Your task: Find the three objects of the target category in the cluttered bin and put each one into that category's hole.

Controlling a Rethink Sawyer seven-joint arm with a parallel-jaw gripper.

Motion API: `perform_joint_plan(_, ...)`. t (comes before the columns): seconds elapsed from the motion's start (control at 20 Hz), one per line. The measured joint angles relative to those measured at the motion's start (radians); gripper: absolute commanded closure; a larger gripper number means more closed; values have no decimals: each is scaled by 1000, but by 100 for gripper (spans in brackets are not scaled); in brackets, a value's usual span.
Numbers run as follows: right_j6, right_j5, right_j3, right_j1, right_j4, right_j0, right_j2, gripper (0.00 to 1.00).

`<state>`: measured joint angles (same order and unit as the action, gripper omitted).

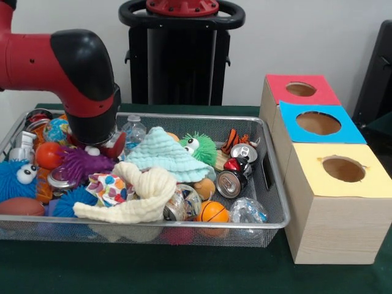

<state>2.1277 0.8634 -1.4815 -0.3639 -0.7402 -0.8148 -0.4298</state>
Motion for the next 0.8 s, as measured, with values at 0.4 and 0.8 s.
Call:
perform_joint_plan(0.4, 0, -130, -72, -27, -1, -36, -2, 0)
perform_joint_plan(0.8, 0, -158, -105, -69, 15, -34, -2, 0)
